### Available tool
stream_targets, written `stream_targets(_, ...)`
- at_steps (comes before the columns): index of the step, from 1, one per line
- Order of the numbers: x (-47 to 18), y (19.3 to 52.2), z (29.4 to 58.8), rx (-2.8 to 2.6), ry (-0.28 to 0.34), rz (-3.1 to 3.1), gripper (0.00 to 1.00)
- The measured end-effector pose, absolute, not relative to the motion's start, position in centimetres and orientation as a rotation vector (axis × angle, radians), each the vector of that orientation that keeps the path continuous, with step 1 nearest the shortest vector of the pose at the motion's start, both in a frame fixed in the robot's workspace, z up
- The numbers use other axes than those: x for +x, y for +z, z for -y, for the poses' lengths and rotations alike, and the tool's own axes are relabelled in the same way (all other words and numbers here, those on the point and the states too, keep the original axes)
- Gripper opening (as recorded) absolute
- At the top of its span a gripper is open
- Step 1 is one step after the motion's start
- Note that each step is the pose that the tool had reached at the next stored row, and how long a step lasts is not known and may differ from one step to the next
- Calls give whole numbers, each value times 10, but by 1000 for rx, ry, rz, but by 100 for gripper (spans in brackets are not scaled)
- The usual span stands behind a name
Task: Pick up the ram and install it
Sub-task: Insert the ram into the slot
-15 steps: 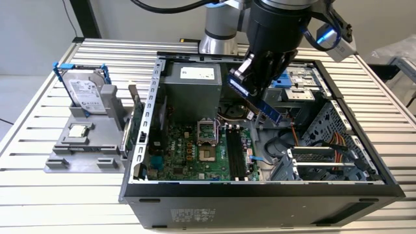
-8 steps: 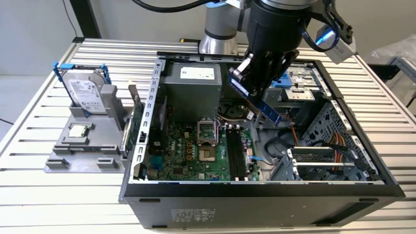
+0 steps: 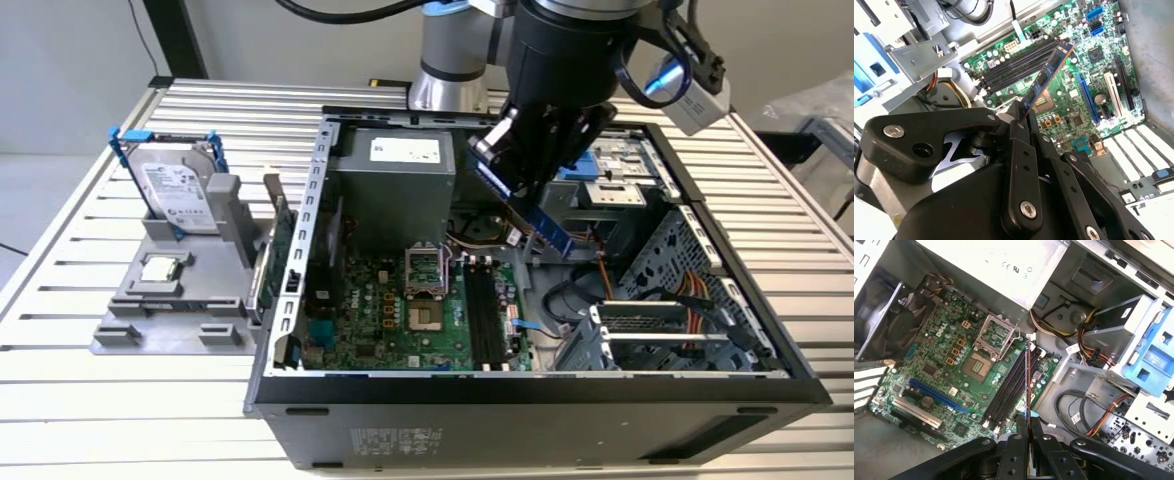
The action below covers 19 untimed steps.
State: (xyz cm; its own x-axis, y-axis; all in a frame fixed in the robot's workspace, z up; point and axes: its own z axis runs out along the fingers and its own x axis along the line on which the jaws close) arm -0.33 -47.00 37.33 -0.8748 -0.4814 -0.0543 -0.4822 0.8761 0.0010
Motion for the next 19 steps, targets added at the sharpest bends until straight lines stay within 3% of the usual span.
stream_targets(19,-3,372,470,-546,16,-3040,0)
